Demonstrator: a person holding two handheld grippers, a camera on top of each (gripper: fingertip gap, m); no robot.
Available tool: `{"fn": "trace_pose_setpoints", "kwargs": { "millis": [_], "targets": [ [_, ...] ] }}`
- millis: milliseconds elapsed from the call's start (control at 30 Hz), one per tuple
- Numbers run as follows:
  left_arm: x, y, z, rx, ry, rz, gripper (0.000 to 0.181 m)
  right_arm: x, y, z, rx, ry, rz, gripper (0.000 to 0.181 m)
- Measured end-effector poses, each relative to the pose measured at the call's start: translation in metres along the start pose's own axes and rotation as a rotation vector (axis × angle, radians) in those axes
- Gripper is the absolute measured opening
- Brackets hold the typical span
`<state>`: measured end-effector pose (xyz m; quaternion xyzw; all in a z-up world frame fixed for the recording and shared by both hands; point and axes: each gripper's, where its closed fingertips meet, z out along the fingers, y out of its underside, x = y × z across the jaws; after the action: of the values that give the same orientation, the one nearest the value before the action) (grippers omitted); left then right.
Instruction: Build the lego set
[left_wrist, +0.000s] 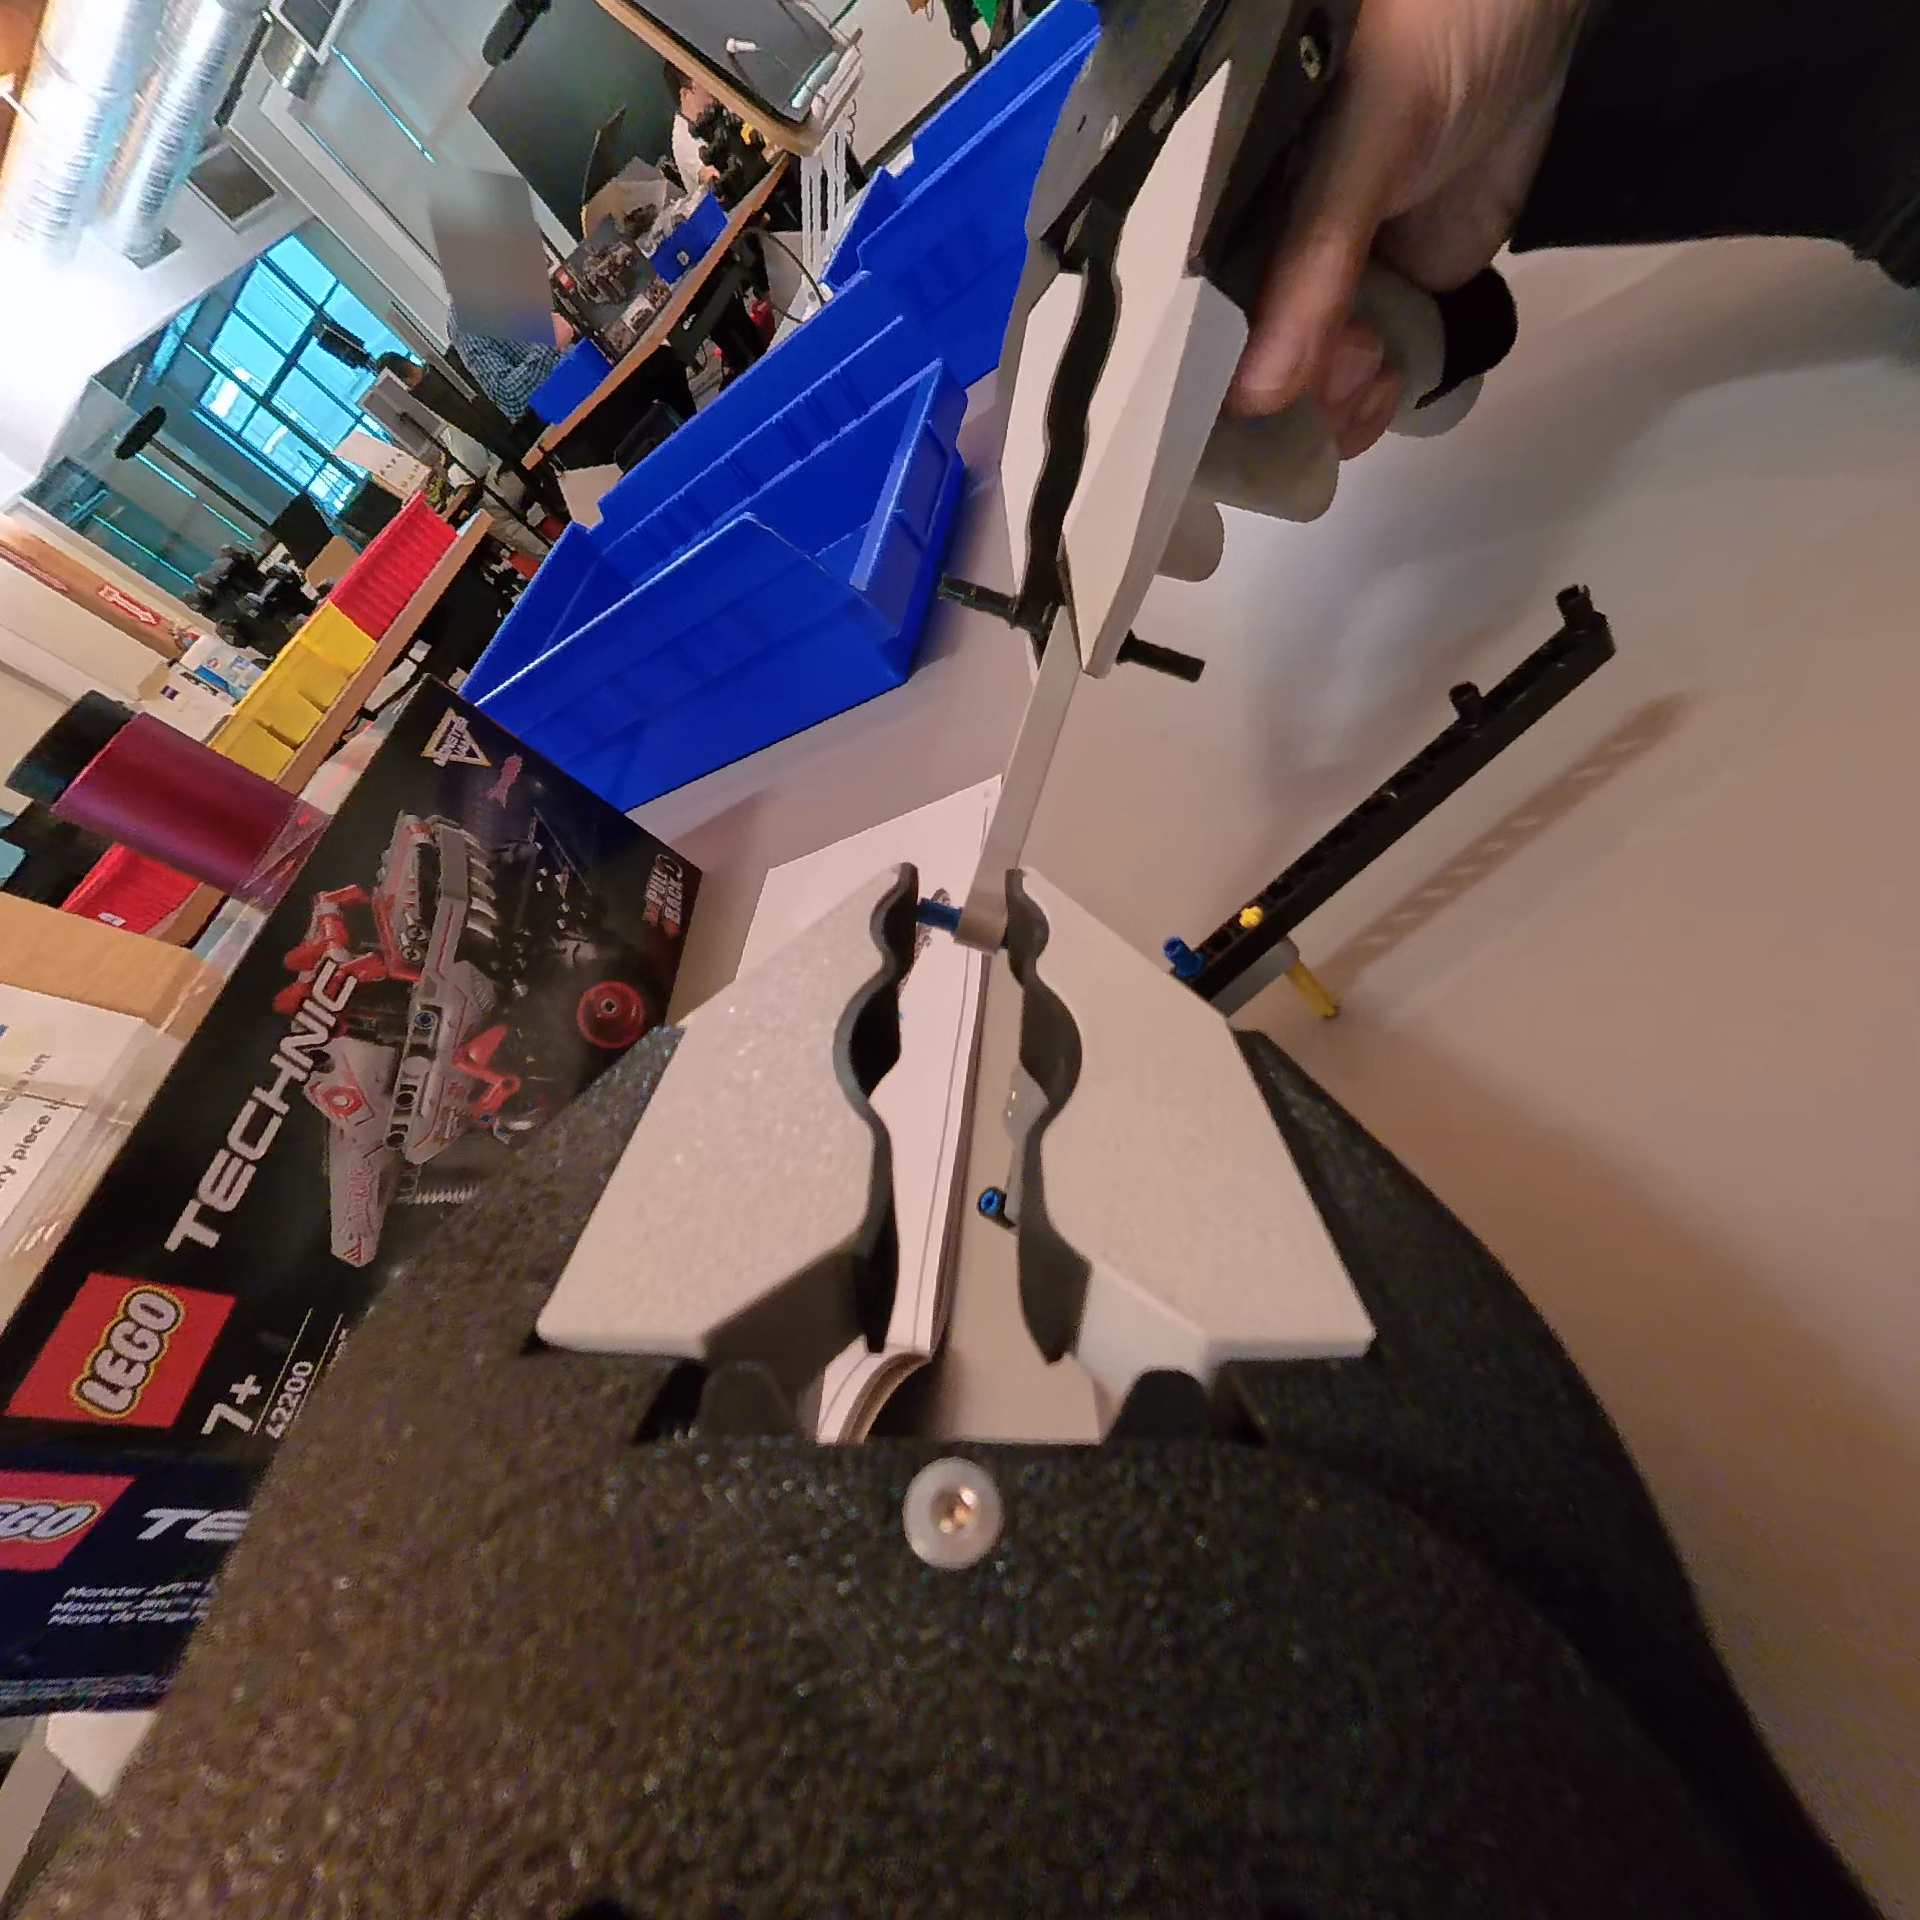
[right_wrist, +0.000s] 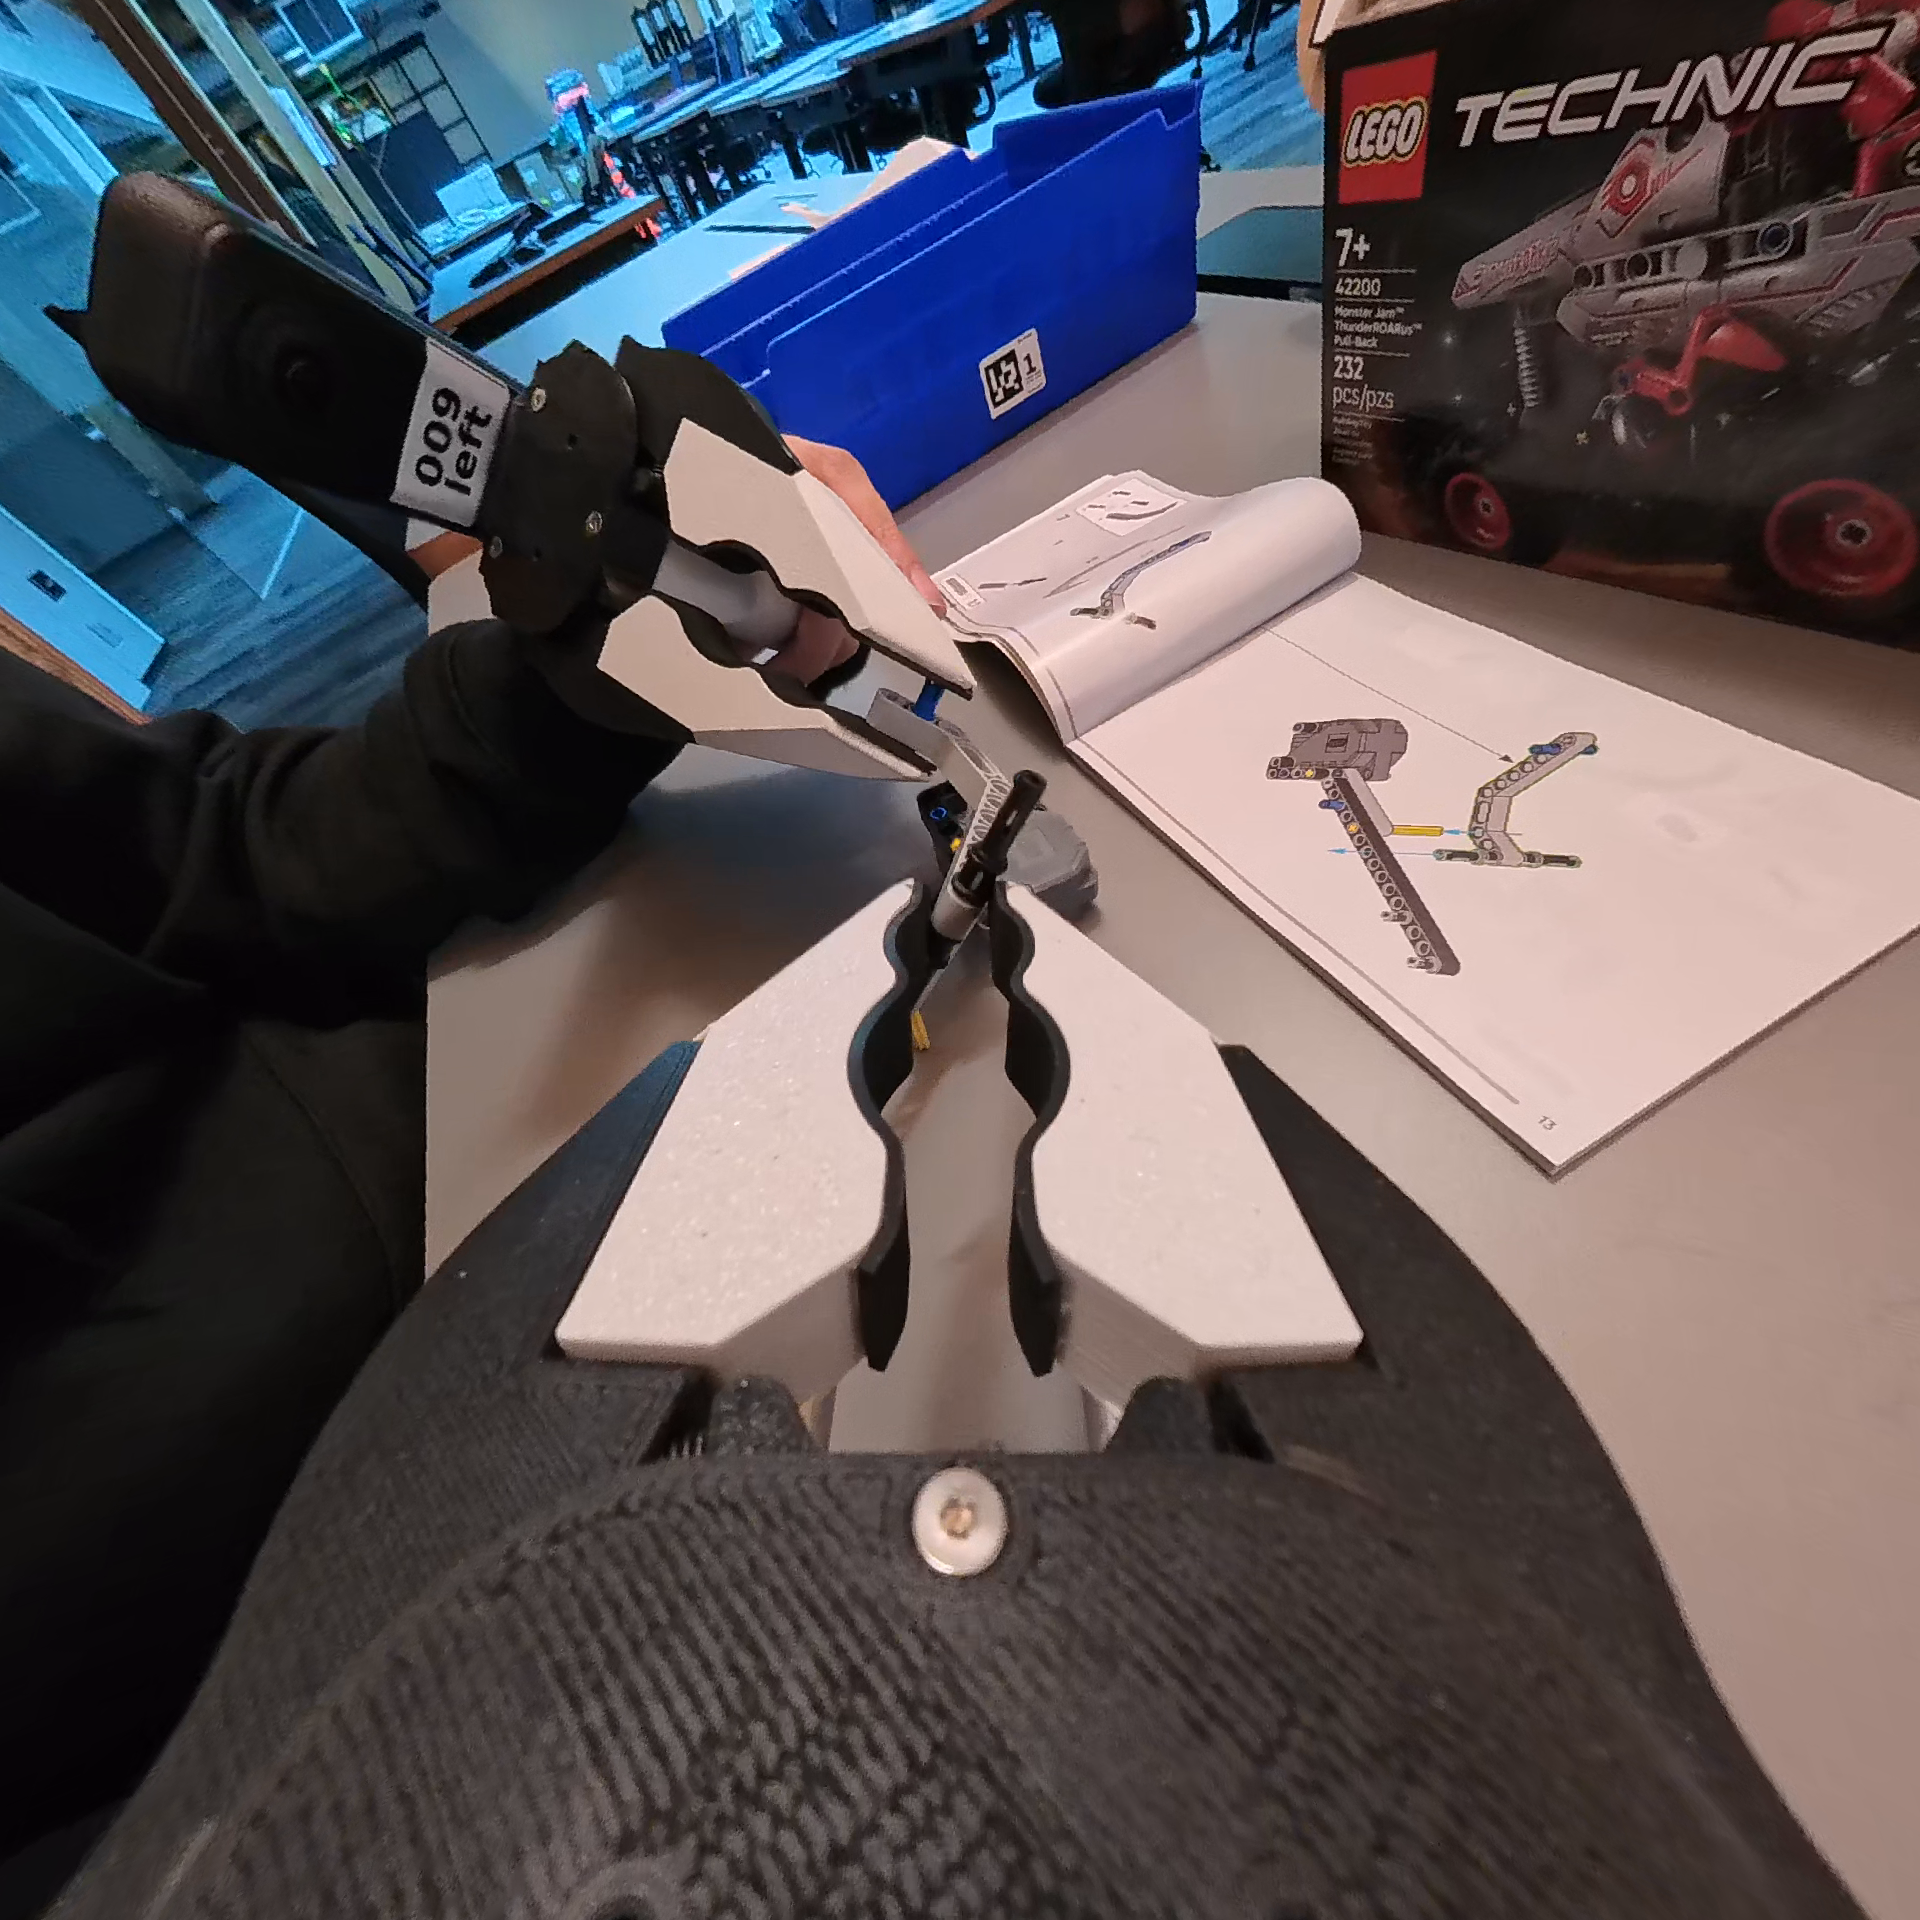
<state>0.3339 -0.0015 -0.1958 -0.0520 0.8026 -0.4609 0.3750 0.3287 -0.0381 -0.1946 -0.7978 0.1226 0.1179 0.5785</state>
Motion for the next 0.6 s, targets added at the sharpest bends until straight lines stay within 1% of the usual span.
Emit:
{"fn": "trace_pose_setpoints", "kwargs": {
  "millis": [200,333,433,533,600],
  "targets": [
    [-0.001,-0.002,0.000,0.019,-0.004,-0.012,0.015,0.002,0.000,0.000,0.000,0.004,-0.011,0.008],
    [0.001,-0.004,-0.001,0.031,0.003,-0.018,0.017,0.008,0.003,-0.002,-0.011,0.025,0.028,0.006],
    [0.002,-0.003,-0.003,0.030,0.022,-0.039,0.027,0.018,0.002,-0.008,0.012,0.064,0.079,0.005],
    [-0.004,0.000,-0.011,0.024,0.015,-0.043,0.030,0.029,0.003,-0.019,0.044,0.108,0.128,0.005],
    [-0.004,0.009,-0.017,-0.010,0.039,-0.072,0.038,0.041,0.002,-0.029,0.076,0.165,0.165,0.005]
  ]
}}
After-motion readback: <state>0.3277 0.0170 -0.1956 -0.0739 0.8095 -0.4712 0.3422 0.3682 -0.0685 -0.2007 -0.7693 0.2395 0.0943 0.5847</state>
